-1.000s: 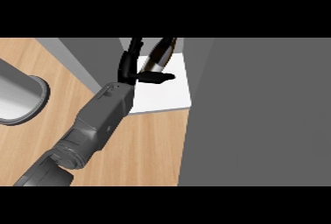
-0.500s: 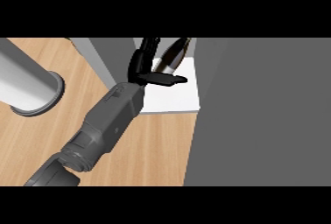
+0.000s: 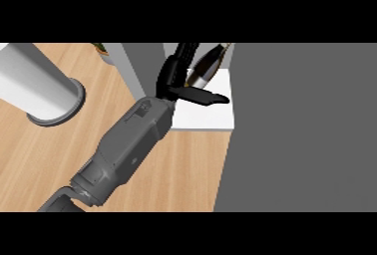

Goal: Pick up the wine, place it into the cabinet and close the cabinet

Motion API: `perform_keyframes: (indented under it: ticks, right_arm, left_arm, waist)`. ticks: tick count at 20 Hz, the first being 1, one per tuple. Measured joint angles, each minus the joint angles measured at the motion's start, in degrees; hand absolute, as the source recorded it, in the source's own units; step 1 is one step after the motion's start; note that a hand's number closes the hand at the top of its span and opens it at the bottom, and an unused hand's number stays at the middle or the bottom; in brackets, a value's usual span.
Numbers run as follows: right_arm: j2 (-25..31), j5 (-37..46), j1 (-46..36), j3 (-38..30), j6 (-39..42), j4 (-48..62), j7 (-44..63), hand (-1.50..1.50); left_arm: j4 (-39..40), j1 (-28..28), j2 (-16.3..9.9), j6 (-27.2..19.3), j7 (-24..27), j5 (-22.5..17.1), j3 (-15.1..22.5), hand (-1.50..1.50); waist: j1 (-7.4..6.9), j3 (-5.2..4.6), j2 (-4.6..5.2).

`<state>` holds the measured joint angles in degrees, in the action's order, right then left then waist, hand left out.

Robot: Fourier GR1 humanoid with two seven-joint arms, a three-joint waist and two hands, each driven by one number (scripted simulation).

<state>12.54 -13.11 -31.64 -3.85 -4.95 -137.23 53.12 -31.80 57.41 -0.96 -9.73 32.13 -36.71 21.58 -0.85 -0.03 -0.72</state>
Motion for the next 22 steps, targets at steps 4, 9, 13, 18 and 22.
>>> perform_keyframes:
  ticks: [4, 9, 13, 18, 22]
  right_arm:
    - [0.33, 0.5, -1.6, 0.44, -0.94, 0.02, 0.61, -1.5]
    - [0.67, 0.99, -1.72, 1.1, -1.34, -0.38, 1.16, -1.5]
    - [0.76, 1.05, -2.52, 1.36, -1.32, 0.07, 0.53, -1.5]
    - [0.13, 2.19, -1.67, 3.13, -1.87, -0.46, 0.08, -1.5]
    - [0.87, 2.84, -3.54, 2.89, -2.61, -0.58, 1.39, -1.5]
  left_arm:
    - [-11.31, -4.19, 0.59, -5.23, -4.82, 1.02, 4.47, -1.5]
    - [-26.3, -11.05, 0.08, -13.91, -10.78, 2.09, 9.64, -1.5]
    - [-36.23, -17.65, -0.67, -21.44, -12.65, 3.67, 14.47, -1.5]
    - [-47.29, -25.41, -0.77, -29.68, -13.47, 4.41, 20.3, -1.5]
    - [-55.86, -31.9, -0.57, -33.03, -13.55, 5.94, 23.59, 1.5]
  waist:
    - [-0.29, 0.02, -0.2]
    - [-0.25, 0.05, -0.1]
    - [-0.04, 0.09, 0.19]
    - [0.25, 0.09, 0.38]
    - [0.36, 0.05, 0.38]
